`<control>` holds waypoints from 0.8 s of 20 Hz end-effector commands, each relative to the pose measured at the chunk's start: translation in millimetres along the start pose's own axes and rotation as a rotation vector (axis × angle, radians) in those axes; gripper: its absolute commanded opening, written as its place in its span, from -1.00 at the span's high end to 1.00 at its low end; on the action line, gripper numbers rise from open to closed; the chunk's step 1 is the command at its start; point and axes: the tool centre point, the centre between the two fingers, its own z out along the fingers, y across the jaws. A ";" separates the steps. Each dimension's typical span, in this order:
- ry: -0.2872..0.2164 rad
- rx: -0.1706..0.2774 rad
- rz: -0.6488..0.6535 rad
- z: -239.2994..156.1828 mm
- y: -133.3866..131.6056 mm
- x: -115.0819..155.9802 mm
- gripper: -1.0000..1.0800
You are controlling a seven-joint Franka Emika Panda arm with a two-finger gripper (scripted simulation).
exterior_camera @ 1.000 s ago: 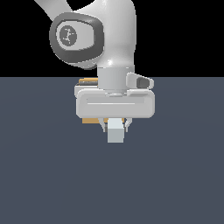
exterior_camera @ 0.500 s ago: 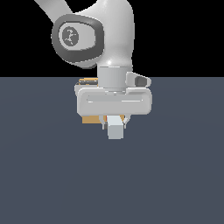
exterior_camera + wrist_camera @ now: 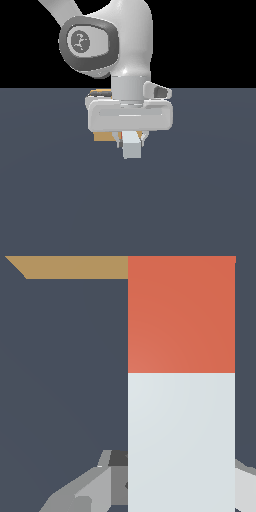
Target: Insert the peg into the horizontal hole in a box.
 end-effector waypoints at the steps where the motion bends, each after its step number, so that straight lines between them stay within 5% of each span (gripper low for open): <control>1: 0.000 -0.003 -0.001 -1.5 0.7 7.3 1.00; 16: 0.000 -0.006 -0.002 -3.0 0.7 97.2 1.00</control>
